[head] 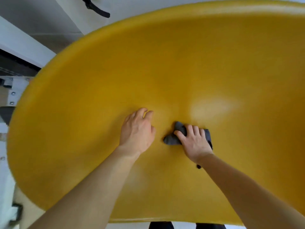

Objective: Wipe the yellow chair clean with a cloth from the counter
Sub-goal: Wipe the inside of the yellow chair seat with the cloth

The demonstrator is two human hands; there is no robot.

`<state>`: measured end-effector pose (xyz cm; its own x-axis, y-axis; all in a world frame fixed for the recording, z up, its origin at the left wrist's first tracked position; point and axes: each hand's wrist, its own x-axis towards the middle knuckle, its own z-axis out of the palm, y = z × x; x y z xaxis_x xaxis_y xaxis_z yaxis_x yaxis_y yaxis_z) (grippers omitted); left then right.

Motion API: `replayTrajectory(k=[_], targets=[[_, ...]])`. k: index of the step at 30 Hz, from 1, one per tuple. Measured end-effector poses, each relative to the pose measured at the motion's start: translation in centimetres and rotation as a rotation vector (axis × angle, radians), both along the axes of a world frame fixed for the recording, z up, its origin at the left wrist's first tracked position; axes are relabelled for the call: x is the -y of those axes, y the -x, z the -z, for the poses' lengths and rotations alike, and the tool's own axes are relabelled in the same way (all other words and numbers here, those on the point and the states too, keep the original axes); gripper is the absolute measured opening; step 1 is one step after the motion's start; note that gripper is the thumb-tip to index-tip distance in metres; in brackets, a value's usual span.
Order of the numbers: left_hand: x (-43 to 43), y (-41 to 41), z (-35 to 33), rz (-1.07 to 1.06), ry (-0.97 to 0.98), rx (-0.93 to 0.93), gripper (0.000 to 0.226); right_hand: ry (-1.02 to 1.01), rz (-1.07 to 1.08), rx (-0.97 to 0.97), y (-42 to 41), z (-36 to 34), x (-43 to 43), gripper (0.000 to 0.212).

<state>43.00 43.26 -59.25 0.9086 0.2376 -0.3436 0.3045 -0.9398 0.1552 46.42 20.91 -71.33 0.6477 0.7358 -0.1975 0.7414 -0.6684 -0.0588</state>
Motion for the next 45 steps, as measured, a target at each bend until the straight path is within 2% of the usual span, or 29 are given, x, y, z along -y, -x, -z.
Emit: replayTrajectory(k=[2, 3, 6, 8, 9, 14, 18, 20, 21, 23, 25, 27, 30, 32, 33, 35, 38, 40, 42, 45], targets=[[-0.7, 1.5, -0.1, -0.003, -0.033, 0.018, 0.044, -0.080, -0.085, 0.030, -3.1, -1.8, -2.1, 0.049], [-1.4, 2.1, -0.3, -0.011, -0.058, 0.041, 0.044, -0.199, -0.030, 0.117, -5.3, -3.1, -3.8, 0.047], [-3.7, 3.1, -0.2, -0.052, -0.118, 0.131, 0.045, -0.577, 0.360, 0.505, -12.8, -7.2, -8.7, 0.047], [-4.7, 3.6, 0.3, -0.073, -0.128, 0.154, 0.044, -0.654, 0.489, 0.641, -13.9, -8.0, -11.3, 0.045], [-4.9, 4.0, 0.5, -0.086, -0.121, 0.159, 0.043, -0.640, 0.490, 0.627, -12.7, -7.0, -12.0, 0.043], [-5.0, 7.7, 1.4, -0.081, -0.030, 0.217, 0.038, -0.243, 0.211, 0.025, 4.2, 0.9, -9.8, 0.042], [-5.1, 11.3, 0.6, -0.078, -0.024, 0.194, 0.035, -0.158, 0.104, -0.211, 17.2, -0.7, -7.1, 0.041], [-5.3, 12.8, -0.9, -0.056, -0.020, 0.240, 0.032, -0.071, 0.059, -0.360, 19.5, -2.2, -6.5, 0.046], [-5.6, 13.3, -1.9, -0.043, -0.014, 0.266, 0.030, -0.053, 0.102, -0.482, 18.9, -2.9, -6.8, 0.047], [-6.5, 14.2, -4.3, -0.051, -0.001, 0.298, 0.027, -0.147, 0.301, -0.822, 16.0, -5.1, -8.4, 0.045], [-7.5, 15.3, -7.2, -0.115, 0.008, 0.294, 0.024, -0.369, 0.576, -1.108, 12.4, -9.2, -11.2, 0.036], [-7.9, 16.1, -9.9, -0.252, 0.098, 0.263, 0.024, -0.588, 0.763, -1.363, 10.1, -14.4, -14.1, 0.025], [-7.0, 17.3, -12.8, -0.617, 0.437, 0.197, 0.047, -0.689, 0.829, -1.729, 9.3, -21.0, -17.3, 0.028], [-6.1, 17.9, -14.6, -0.907, 0.716, 0.275, 0.066, -0.677, 0.899, -1.931, 9.7, -24.4, -18.2, 0.035], [-5.8, 18.2, -15.4, -1.035, 0.833, 0.337, 0.068, -0.675, 0.927, -1.992, 10.0, -25.7, -18.3, 0.040], [-5.2, 19.0, -17.0, -1.171, 0.974, 0.435, 0.054, -0.651, 0.915, -2.054, 10.6, -27.5, -18.3, 0.051], [-5.1, 20.2, -18.7, -1.155, 0.889, 0.570, 0.024, -0.574, 0.825, -2.039, 11.2, -29.6, -18.2, 0.069], [-5.1, 20.9, -19.7, -1.208, 0.914, 0.628, 0.015, -0.502, 0.761, -1.998, 11.7, -30.2, -18.2, 0.060], [-5.2, 21.3, -20.3, -1.311, 1.029, 0.656, 0.012, -0.480, 0.770, -1.947, 12.0, -30.5, -18.0, 0.056], [-5.7, 22.1, -20.9, -1.469, 1.294, 0.672, 0.013, -0.585, 0.937, -1.949, 12.1, -30.8, -17.4, 0.040]])
